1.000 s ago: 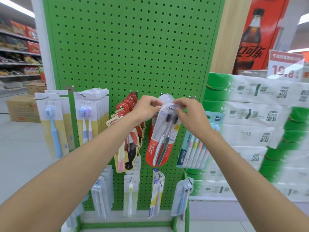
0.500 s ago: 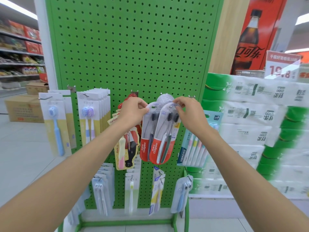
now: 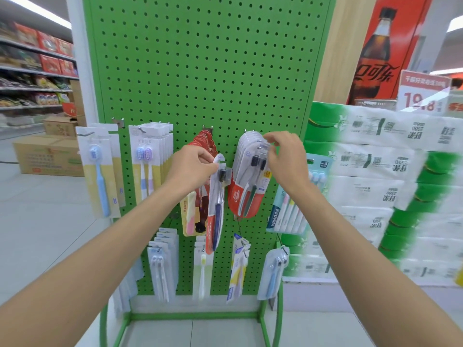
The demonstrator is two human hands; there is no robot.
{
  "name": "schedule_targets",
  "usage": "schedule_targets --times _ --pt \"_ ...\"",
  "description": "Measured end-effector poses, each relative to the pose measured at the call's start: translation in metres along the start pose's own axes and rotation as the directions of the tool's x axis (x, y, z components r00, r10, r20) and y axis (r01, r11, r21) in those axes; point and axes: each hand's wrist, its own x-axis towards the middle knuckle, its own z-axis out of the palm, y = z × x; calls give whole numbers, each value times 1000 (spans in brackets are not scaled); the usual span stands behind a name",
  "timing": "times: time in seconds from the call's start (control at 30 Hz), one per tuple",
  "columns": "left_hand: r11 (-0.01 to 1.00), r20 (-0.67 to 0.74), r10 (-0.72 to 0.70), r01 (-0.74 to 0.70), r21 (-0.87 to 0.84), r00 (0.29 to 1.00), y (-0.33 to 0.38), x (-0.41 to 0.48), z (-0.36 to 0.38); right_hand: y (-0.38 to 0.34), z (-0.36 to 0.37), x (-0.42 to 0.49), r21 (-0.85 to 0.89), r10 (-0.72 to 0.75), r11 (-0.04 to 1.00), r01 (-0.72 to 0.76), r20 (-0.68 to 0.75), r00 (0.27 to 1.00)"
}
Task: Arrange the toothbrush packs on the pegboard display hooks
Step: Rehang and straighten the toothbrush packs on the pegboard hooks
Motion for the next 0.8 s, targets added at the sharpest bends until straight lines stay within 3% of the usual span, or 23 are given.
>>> schedule_targets --times 0.2,0.27,0.37,0.5,0.67,0.8 --pt "999 61 -36 38 -35 997 -29 -26 -4 -40 30 -69 316 6 949 -22 51 999" --pt "994 79 -61 68 -80 995 -44 -38 -1 -48 42 -94 414 118 894 -173 155 981" --pt "982 121 -87 106 -155 989 -66 -55 6 -52 59 -124 529 251 738 -418 359 899" --pt "956 173 -119 160 -244 978 -93 -74 19 -47 76 -149 546 254 649 -530 501 827" --pt "934 213 -114 178 -309 970 -107 -89 34 -37 86 -160 557 304 617 -557 483 821" --pt "925 266 -150 231 -303 952 -114 -98 41 -31 84 -168 557 357 526 -643 541 761"
